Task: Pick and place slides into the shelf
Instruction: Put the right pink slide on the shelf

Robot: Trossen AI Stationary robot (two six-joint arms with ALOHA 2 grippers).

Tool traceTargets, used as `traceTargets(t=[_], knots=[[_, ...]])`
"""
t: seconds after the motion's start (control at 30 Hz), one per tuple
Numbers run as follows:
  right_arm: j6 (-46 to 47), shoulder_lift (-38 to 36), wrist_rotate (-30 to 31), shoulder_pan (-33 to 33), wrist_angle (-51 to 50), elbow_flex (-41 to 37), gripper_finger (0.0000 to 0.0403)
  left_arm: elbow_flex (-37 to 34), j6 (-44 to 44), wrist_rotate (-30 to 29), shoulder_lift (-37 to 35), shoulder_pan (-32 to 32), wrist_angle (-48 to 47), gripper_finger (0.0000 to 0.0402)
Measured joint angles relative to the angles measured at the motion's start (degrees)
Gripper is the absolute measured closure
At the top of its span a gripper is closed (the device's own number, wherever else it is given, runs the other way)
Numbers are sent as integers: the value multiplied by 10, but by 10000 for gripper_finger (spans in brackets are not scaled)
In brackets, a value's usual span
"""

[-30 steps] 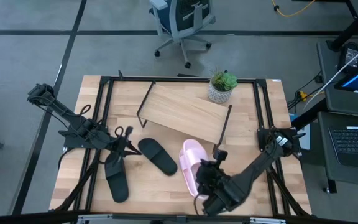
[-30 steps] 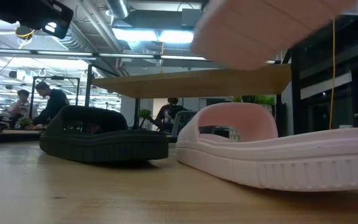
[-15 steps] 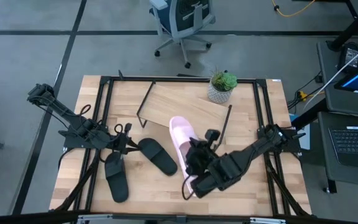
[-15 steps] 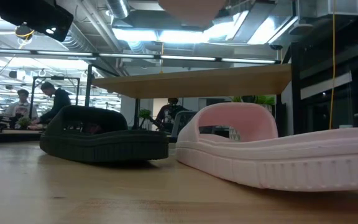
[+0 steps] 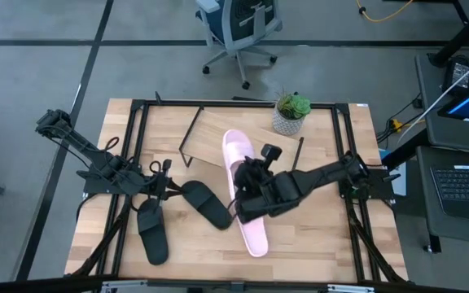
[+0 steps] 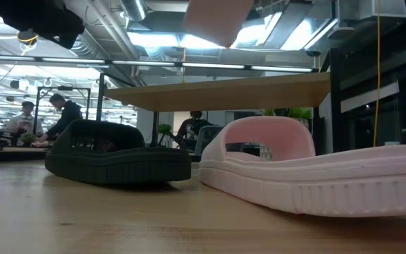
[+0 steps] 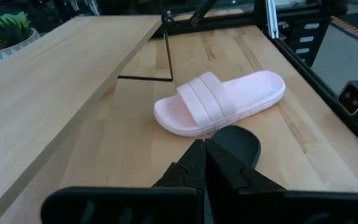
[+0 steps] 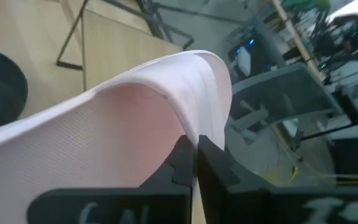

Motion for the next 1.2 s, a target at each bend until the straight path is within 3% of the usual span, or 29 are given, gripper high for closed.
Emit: traceTargets(t=[0.47,0.7,0.87,1.2], knots=[[-27,-21,-43,-34,0,0,394,0,0,0,0,0,-4,401],[9,-44,-15,-16,0,-4,394,0,0,1,0,0,-4,401],[36,-46,37,0,1,-22,394,0,-2,2,0,0,-4,401],[76,-85,30,-8,1,-90,394,0,-15,7,0,0,-4,401]])
